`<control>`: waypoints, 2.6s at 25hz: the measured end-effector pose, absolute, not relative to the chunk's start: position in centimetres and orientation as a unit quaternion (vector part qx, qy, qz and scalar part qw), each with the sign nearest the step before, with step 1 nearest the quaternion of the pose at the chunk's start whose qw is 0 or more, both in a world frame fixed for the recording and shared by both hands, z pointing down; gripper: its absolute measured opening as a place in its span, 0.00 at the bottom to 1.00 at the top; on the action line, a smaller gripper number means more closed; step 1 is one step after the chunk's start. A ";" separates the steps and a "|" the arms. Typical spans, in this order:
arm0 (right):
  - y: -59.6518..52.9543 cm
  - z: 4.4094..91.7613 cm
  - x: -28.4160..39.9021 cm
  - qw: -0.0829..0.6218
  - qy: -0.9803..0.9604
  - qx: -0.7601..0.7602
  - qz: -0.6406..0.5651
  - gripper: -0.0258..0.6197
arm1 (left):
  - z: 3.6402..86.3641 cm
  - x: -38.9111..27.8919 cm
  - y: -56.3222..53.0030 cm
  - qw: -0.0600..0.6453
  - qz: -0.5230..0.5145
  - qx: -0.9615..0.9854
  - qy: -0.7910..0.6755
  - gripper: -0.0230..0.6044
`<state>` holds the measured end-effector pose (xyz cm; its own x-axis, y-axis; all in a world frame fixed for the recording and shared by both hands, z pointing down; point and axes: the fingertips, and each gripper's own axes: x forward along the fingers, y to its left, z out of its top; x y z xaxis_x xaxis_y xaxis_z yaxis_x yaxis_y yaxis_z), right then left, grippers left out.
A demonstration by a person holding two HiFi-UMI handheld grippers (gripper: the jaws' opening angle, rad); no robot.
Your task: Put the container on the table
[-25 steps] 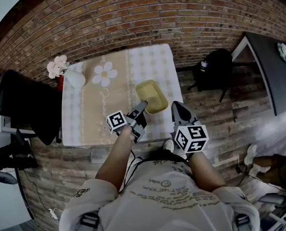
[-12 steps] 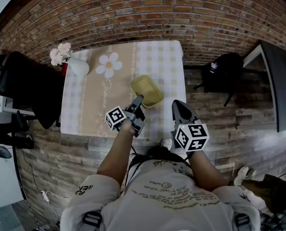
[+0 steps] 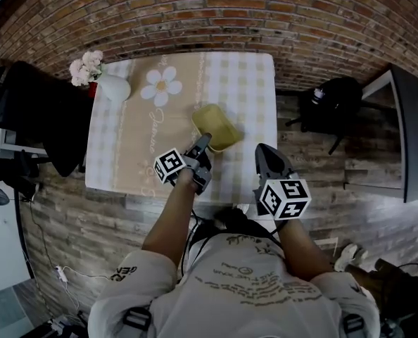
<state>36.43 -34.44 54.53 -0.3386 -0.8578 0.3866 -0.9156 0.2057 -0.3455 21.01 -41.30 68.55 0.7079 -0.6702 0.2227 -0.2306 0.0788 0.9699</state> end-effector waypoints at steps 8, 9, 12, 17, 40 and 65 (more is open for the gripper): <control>-35.0 55.6 35.5 0.067 -0.775 0.566 0.273 0.04 | 69.5 19.6 -41.7 0.625 -0.135 0.672 -0.375 0.41; -35.1 55.7 35.4 0.068 -0.775 0.566 0.273 0.04 | 69.6 19.4 -41.7 0.616 -0.120 0.679 -0.381 0.43; -35.4 55.6 34.9 0.070 -0.776 0.566 0.270 0.04 | 69.9 18.8 -41.8 0.584 -0.067 0.697 -0.411 0.45; -35.8 55.1 33.8 0.074 -0.781 0.563 0.261 0.04 | 70.1 17.3 -42.1 0.510 0.037 0.720 -0.470 0.51; -34.9 48.2 23.9 0.042 -0.832 0.523 0.183 0.04 | 53.9 11.7 -38.2 0.247 0.110 0.810 -0.520 0.04; -30.6 43.5 16.3 0.018 -0.855 0.499 0.139 0.04 | 43.8 4.9 -29.6 0.135 0.072 0.814 -0.560 0.04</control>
